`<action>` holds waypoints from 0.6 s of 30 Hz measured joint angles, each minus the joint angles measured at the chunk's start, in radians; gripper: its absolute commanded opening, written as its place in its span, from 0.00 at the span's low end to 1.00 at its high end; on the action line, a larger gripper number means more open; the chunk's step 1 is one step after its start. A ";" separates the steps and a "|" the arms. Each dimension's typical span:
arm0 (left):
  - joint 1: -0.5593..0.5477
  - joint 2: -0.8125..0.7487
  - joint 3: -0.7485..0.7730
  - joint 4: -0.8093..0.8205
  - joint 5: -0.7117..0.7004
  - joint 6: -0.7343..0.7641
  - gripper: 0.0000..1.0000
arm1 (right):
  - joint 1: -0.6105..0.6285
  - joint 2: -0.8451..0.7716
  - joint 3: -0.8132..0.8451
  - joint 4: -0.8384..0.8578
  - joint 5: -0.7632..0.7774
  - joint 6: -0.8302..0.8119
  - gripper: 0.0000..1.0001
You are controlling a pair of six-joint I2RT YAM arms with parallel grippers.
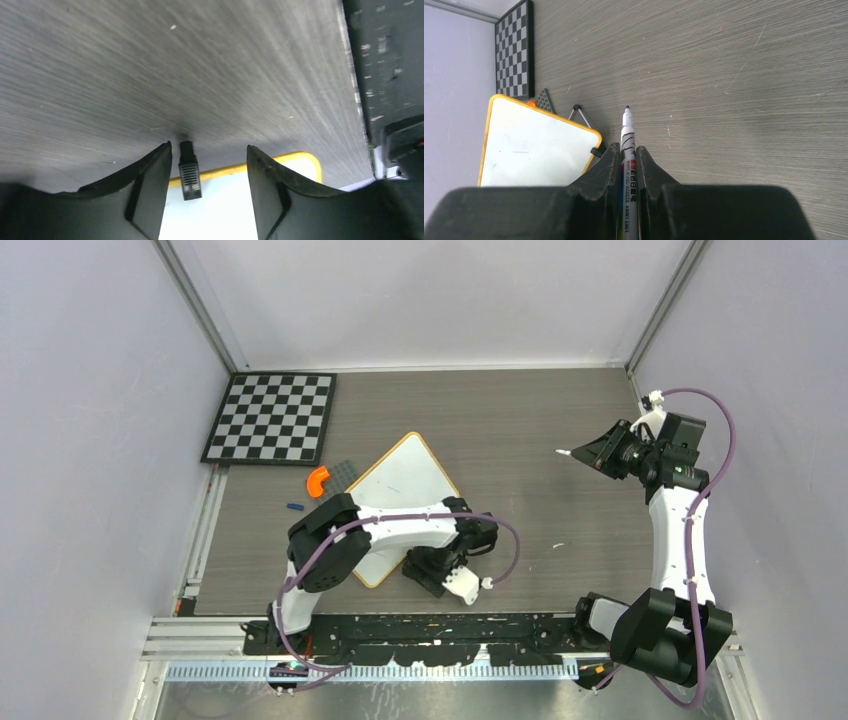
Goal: Write a sentence on the whiteboard
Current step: Move the whiteboard stand to the center of the board, then hold the whiteboard stand at the center of the board.
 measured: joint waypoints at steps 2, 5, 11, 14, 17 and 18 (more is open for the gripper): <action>-0.011 -0.005 0.011 -0.016 0.023 -0.028 0.77 | 0.000 0.000 0.000 0.000 -0.002 0.000 0.00; -0.022 -0.028 0.081 -0.051 0.068 -0.089 0.98 | 0.000 0.001 0.003 -0.006 -0.003 -0.008 0.00; 0.035 -0.153 0.294 -0.047 0.145 -0.265 1.00 | 0.000 0.020 0.043 -0.019 -0.006 -0.027 0.00; 0.151 -0.221 0.404 -0.024 0.194 -0.383 1.00 | 0.005 0.023 0.054 -0.019 -0.006 -0.034 0.00; 0.332 -0.291 0.464 0.031 0.227 -0.527 1.00 | 0.017 0.023 0.054 -0.019 -0.006 -0.047 0.00; 0.414 -0.326 0.463 0.056 0.236 -0.586 1.00 | 0.026 0.023 0.055 -0.023 -0.006 -0.055 0.00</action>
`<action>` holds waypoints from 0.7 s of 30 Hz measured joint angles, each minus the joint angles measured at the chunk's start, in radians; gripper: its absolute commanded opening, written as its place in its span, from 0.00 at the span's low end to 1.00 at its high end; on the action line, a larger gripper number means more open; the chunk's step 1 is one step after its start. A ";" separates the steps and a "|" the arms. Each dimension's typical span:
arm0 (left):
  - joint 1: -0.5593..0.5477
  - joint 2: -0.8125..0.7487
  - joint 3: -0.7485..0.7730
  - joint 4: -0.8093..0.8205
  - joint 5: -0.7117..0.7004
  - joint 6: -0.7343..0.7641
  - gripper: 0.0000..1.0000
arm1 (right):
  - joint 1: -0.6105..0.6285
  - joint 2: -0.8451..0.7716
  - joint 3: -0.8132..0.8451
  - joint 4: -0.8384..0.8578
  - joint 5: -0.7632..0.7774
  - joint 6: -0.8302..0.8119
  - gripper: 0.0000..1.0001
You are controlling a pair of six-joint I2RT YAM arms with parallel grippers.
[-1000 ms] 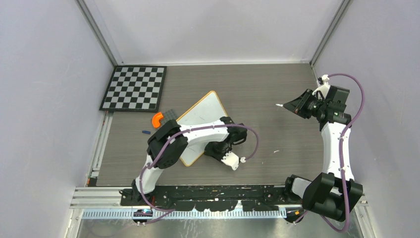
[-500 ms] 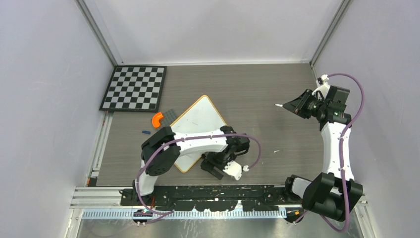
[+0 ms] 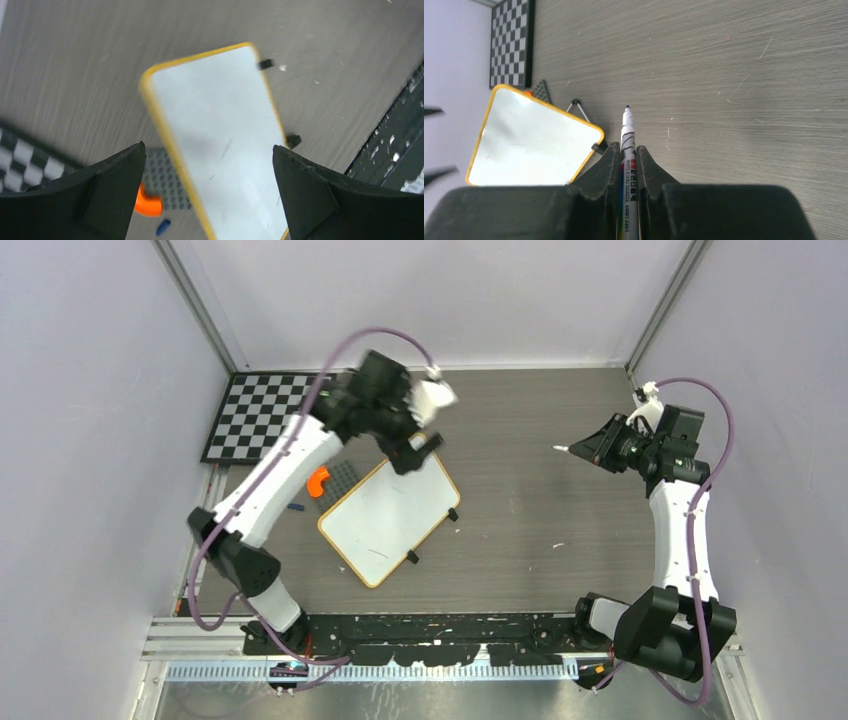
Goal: Write a sentence on the whiteboard
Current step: Hold the whiteboard stand at the center of the board.
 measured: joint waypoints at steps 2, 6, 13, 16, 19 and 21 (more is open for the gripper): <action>0.118 -0.051 -0.011 0.021 0.014 -0.076 1.00 | 0.023 0.001 0.011 -0.023 0.000 -0.023 0.00; 0.341 -0.143 -0.068 0.025 0.157 -0.195 1.00 | 0.104 0.013 0.080 -0.095 0.002 -0.091 0.00; 0.531 -0.185 -0.270 0.024 0.360 -0.291 0.77 | 0.308 0.084 0.237 -0.212 0.003 -0.220 0.00; 0.531 -0.179 -0.346 0.024 0.396 -0.320 0.68 | 0.380 0.130 0.281 -0.249 0.005 -0.271 0.00; 0.531 -0.167 -0.384 0.029 0.404 -0.339 0.54 | 0.445 0.183 0.322 -0.291 0.006 -0.323 0.00; 0.532 -0.148 -0.386 0.029 0.404 -0.349 0.43 | 0.482 0.209 0.340 -0.305 0.007 -0.349 0.00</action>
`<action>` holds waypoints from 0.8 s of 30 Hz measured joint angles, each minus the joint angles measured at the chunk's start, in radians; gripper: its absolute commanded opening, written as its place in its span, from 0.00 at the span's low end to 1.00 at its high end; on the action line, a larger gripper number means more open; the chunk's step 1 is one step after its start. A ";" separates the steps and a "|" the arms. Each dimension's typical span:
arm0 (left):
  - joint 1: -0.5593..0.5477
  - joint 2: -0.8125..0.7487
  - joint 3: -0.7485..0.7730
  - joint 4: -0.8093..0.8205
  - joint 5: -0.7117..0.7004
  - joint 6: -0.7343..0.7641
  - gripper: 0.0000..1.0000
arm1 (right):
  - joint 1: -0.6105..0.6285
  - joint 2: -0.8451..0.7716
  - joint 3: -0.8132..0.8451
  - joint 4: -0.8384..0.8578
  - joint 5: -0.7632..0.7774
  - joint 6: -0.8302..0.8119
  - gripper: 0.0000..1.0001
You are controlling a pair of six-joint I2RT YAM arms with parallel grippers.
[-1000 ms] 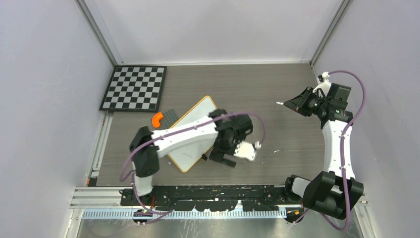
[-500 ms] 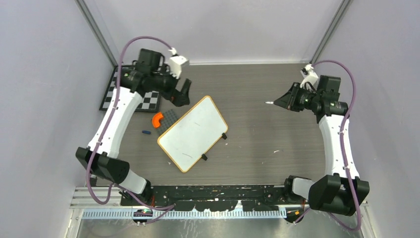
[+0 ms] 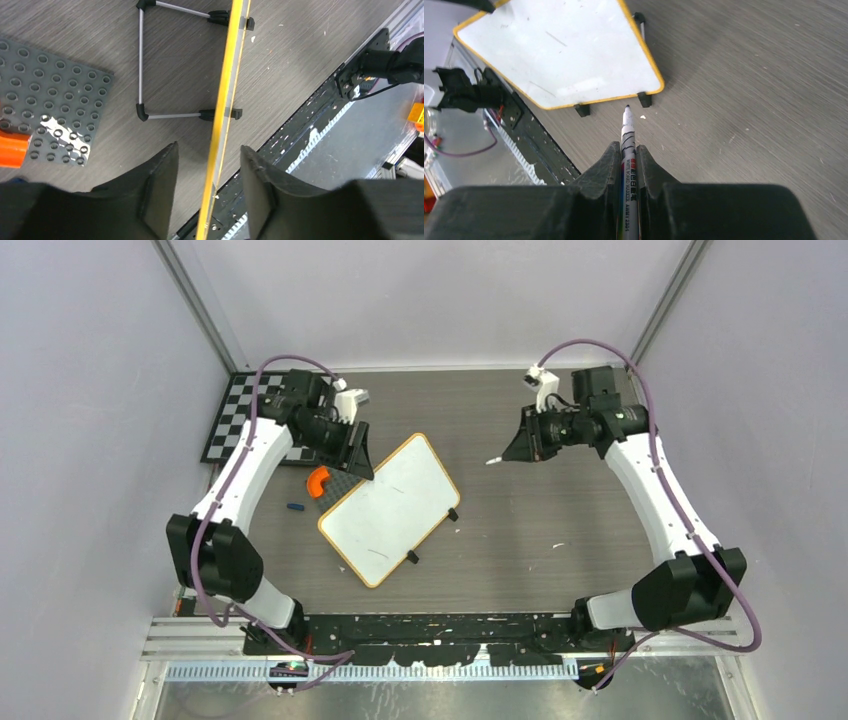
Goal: Write a sentence on the whiteboard
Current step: Hold the whiteboard stand at the center of the board.
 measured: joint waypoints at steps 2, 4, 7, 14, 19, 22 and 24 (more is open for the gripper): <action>0.000 0.027 0.000 0.000 0.008 -0.003 0.37 | 0.045 0.023 0.009 -0.005 0.005 -0.024 0.00; 0.000 0.058 0.003 -0.002 0.019 0.001 0.33 | 0.092 0.039 0.009 -0.006 0.008 -0.040 0.00; 0.000 0.096 0.011 -0.007 0.045 0.001 0.29 | 0.159 0.060 0.013 -0.010 0.019 -0.056 0.00; 0.000 0.110 0.026 -0.012 0.083 -0.003 0.00 | 0.249 0.072 0.013 -0.012 0.043 -0.071 0.00; -0.002 0.105 0.026 0.016 0.103 -0.029 0.00 | 0.294 0.072 0.013 -0.006 0.092 -0.070 0.00; -0.005 0.103 0.027 0.044 0.104 -0.047 0.00 | 0.324 0.070 0.013 0.006 0.134 -0.068 0.00; -0.009 0.103 0.029 0.055 0.104 -0.055 0.00 | 0.346 0.068 0.012 0.017 0.160 -0.066 0.00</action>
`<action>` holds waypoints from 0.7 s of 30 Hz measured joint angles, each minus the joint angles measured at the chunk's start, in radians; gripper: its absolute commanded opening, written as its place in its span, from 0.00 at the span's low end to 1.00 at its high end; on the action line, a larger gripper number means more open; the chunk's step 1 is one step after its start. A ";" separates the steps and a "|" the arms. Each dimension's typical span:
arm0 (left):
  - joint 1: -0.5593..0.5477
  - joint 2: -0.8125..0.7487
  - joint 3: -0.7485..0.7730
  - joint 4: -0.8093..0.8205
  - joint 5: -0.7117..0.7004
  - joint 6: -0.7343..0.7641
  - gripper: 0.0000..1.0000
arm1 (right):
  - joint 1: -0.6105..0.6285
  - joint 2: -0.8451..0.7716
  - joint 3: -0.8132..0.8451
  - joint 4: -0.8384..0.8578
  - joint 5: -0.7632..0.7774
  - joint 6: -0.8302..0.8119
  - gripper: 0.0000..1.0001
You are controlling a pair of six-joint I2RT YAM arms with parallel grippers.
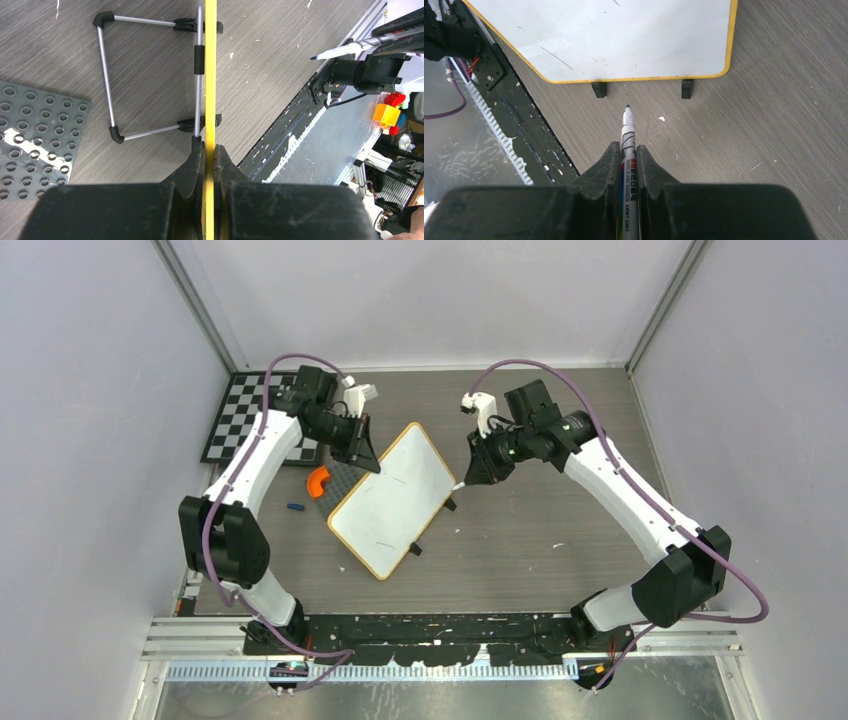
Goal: Write a sentence on the whiteboard
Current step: Hold the whiteboard stand at the center of the board.
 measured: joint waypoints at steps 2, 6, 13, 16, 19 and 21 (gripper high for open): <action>-0.006 0.003 0.011 0.004 0.003 -0.003 0.00 | 0.022 -0.002 -0.002 0.013 0.025 0.002 0.00; -0.018 0.021 0.046 0.017 0.011 -0.003 0.00 | 0.051 -0.004 -0.002 0.036 0.045 0.012 0.00; -0.054 0.078 0.079 0.019 0.029 0.032 0.00 | 0.065 -0.010 -0.013 0.061 0.030 0.021 0.00; -0.062 0.108 0.080 0.013 0.065 0.060 0.00 | 0.088 -0.010 -0.031 0.064 0.013 0.011 0.00; -0.066 0.134 0.110 -0.016 0.090 0.100 0.00 | 0.121 -0.010 -0.043 0.064 -0.004 -0.003 0.00; -0.076 0.154 0.134 -0.029 0.103 0.124 0.00 | 0.140 -0.010 -0.046 0.066 -0.011 -0.008 0.00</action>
